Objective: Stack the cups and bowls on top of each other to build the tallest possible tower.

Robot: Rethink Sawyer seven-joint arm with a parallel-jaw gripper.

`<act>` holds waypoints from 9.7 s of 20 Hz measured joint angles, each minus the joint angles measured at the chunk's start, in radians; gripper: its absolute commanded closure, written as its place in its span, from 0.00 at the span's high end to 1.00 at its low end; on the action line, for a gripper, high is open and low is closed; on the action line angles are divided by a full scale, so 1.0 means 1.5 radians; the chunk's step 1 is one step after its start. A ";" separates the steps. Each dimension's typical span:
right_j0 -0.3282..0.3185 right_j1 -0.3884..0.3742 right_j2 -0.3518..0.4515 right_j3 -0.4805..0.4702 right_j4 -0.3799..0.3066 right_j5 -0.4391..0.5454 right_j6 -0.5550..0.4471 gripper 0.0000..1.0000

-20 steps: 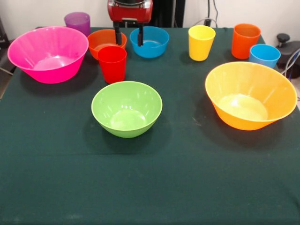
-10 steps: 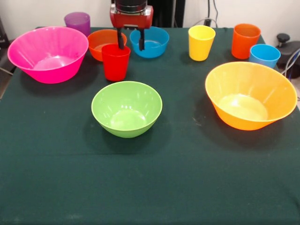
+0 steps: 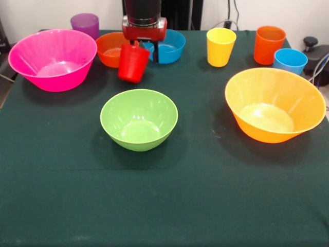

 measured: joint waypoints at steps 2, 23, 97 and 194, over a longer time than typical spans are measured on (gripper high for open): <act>0.000 0.009 -0.002 -0.003 0.000 -0.008 0.000 1.00; 0.015 0.015 -0.030 -0.024 -0.002 -0.027 0.000 1.00; 0.017 0.015 -0.029 -0.041 -0.002 0.003 0.000 1.00; 0.098 -0.016 0.040 -0.370 0.089 0.574 0.000 0.00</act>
